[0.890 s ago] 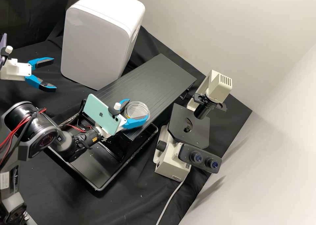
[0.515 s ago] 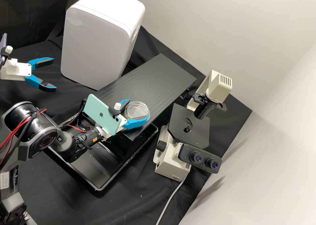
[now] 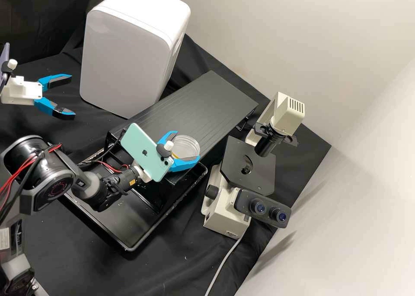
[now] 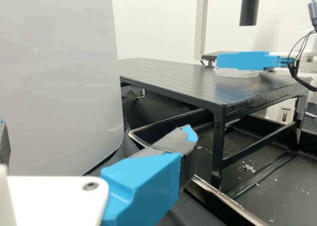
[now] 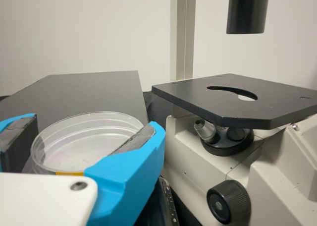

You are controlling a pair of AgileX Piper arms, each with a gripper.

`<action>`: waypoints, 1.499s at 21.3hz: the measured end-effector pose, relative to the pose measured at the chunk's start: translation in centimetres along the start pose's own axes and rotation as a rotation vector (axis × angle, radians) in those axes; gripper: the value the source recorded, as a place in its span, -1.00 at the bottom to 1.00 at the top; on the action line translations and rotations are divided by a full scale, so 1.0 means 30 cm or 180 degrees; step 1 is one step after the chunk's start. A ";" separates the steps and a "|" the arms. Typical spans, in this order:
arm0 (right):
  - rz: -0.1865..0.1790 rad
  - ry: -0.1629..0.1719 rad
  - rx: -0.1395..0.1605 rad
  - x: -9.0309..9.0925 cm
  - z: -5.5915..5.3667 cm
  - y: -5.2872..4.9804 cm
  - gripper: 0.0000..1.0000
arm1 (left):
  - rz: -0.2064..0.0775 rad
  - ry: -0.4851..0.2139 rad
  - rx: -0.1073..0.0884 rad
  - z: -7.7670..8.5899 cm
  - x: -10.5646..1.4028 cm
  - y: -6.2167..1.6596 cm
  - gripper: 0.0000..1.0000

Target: Place the lid on the petri dish

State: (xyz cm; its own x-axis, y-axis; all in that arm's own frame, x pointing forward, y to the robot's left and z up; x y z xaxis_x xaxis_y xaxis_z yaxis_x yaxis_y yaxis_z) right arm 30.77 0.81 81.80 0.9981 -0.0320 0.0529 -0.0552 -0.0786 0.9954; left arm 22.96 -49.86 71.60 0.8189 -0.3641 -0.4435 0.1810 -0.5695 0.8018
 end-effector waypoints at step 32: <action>-0.0254 0.0031 0.0023 0.039 -0.012 -0.031 1.00 | 0.0000 0.0000 0.0000 0.000 0.000 0.000 1.00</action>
State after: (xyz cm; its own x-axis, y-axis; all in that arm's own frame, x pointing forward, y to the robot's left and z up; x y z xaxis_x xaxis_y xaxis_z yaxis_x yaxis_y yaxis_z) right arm 32.01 1.20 80.96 0.9995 -0.0157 -0.0258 0.0243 -0.0876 0.9959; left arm 22.96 -49.86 71.60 0.8189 -0.3641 -0.4435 0.1810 -0.5695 0.8018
